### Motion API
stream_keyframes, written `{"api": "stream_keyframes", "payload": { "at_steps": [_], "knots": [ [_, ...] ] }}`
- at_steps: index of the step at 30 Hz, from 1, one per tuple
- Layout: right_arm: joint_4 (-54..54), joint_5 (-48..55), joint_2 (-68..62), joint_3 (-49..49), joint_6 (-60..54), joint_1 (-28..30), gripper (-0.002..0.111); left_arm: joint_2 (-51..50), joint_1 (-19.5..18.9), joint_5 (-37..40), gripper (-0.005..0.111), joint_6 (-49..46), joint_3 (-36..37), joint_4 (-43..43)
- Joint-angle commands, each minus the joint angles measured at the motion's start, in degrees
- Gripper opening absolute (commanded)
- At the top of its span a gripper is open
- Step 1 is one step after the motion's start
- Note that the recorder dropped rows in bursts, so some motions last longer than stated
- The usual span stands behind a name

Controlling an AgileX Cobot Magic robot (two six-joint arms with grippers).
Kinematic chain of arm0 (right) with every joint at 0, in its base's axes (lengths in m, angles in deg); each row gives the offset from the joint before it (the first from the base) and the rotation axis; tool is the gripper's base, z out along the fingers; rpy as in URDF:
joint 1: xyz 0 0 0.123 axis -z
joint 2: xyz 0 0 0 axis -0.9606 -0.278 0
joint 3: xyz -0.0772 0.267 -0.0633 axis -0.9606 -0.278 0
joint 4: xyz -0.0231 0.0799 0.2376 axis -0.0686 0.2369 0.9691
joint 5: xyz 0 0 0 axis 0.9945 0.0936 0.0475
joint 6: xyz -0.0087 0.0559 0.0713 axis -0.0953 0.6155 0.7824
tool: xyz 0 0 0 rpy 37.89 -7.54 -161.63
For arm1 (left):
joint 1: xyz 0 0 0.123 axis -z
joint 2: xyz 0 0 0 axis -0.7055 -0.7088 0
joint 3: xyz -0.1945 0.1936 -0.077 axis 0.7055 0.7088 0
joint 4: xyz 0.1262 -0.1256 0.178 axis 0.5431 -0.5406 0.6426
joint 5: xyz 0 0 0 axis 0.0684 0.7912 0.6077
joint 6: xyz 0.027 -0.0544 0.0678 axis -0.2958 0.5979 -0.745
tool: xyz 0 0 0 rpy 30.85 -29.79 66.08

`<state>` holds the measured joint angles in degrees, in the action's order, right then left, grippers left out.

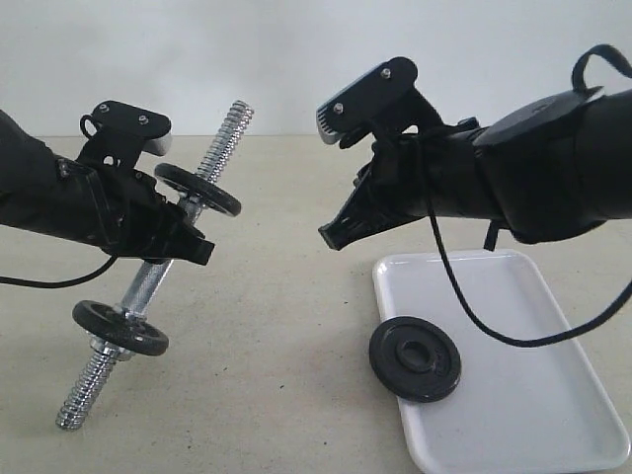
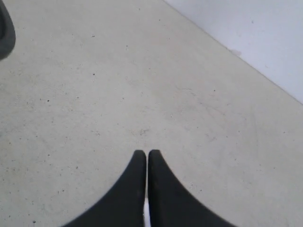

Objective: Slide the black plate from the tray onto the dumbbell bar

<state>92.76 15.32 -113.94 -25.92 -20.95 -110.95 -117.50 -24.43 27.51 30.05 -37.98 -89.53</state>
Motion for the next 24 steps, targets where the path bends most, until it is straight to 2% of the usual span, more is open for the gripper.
{"api": "stream_keyframes", "payload": {
  "at_steps": [1, 10, 19, 24],
  "knots": [
    [0.24, 0.04, 3.64, -0.47, -0.85, -0.10, 0.000, 3.66, 0.16, -5.88, 0.004, 0.59, -2.12, -1.55],
    [0.48, 2.06, 6.38, -1.13, -0.85, -0.10, 0.000, 3.71, 0.16, -3.25, 0.004, 0.59, -2.12, -1.29],
    [2.64, 2.22, 10.39, -6.59, -1.66, -0.10, 0.000, 8.41, 0.16, -2.72, 0.004, 0.59, -0.81, 0.16],
    [3.05, 12.84, 11.05, -6.59, -3.00, -0.10, 0.000, 9.75, 0.16, -2.72, 0.004, 0.59, 0.28, 0.28]
  ]
}}
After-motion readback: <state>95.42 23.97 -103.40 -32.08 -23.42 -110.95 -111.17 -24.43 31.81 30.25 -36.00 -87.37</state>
